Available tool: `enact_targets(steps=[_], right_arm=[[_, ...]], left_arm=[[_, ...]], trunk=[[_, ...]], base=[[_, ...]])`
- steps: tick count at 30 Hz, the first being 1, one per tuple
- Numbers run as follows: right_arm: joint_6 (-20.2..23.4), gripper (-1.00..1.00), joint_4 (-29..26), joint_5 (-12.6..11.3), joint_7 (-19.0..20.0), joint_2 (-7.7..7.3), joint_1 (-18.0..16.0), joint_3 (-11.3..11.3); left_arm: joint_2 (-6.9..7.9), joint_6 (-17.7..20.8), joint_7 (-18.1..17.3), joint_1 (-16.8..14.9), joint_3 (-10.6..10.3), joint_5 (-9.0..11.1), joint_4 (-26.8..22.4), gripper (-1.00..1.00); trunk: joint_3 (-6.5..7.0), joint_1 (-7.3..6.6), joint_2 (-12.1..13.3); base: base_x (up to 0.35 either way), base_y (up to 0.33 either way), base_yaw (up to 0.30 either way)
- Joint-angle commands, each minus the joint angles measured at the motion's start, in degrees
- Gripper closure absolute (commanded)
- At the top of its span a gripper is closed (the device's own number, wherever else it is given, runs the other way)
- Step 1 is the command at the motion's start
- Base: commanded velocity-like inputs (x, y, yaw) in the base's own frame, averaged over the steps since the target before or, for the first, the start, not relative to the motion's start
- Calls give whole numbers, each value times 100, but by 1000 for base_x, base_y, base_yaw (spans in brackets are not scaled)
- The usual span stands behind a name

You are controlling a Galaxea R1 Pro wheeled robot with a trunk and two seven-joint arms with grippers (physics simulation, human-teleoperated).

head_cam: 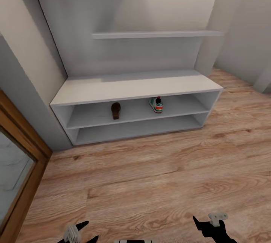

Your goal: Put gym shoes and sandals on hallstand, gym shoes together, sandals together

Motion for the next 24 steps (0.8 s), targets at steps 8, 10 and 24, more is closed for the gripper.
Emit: enact_targets(steps=[8,10,24], right_arm=[[-20,-100,9,59,22,3,-3,-50],[-20,-100,10,59,6,-2,3,-50],[-14,-100,10,59,-450,14,71,-50]], left_arm=[[-53,-39,734,2,-2,16,14,-100],[-134,-46,1123,5,0,11,81,-100],[-340,-737,3228,7,9,42,667,-100]], trunk=[[140,-177,321],[176,-221,401],[355,-441,802]], base=[[0,0,-300],[0,0,-300],[0,0,-300]])
